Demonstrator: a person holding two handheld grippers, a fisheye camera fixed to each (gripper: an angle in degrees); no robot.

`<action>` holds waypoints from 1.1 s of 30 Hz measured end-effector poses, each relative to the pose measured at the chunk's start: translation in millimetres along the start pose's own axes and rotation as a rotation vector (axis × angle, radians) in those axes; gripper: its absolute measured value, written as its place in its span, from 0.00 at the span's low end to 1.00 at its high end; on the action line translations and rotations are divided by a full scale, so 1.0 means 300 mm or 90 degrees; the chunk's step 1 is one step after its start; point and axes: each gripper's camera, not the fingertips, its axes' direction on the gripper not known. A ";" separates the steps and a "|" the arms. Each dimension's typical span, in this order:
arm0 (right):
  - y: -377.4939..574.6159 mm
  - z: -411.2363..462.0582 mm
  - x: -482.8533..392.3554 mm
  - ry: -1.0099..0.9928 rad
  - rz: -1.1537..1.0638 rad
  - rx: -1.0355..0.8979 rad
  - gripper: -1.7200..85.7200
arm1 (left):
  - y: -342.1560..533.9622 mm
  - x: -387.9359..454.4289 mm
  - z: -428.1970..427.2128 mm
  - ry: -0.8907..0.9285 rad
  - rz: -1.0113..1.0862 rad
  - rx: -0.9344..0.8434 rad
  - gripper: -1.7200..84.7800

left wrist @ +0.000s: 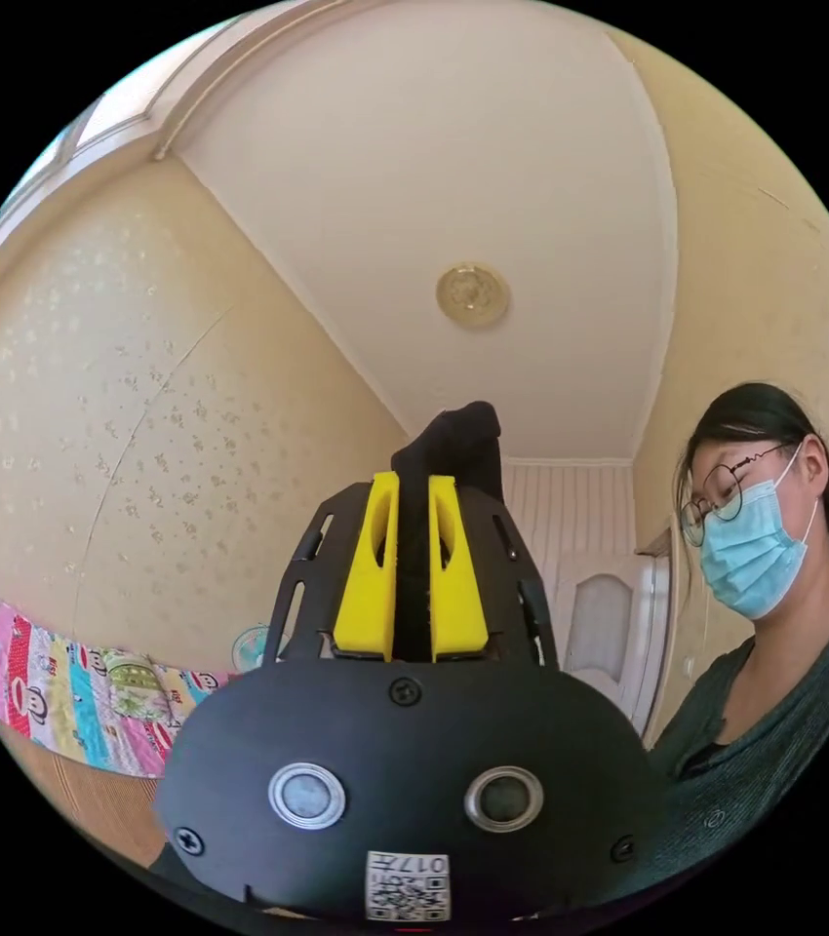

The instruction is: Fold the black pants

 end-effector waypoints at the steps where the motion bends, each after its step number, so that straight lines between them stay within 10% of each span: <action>1: 0.001 -0.015 -0.008 -0.014 -0.011 0.005 0.19 | -0.008 0.025 -0.018 -0.029 0.012 0.008 0.08; 21: -0.038 0.055 0.319 -0.668 0.232 0.201 0.17 | -0.138 0.100 -0.116 0.109 -0.094 -0.028 0.08; 33: -0.241 -0.325 0.284 -0.558 0.240 0.194 0.15 | -0.201 0.076 -0.274 0.074 -0.112 -0.053 0.07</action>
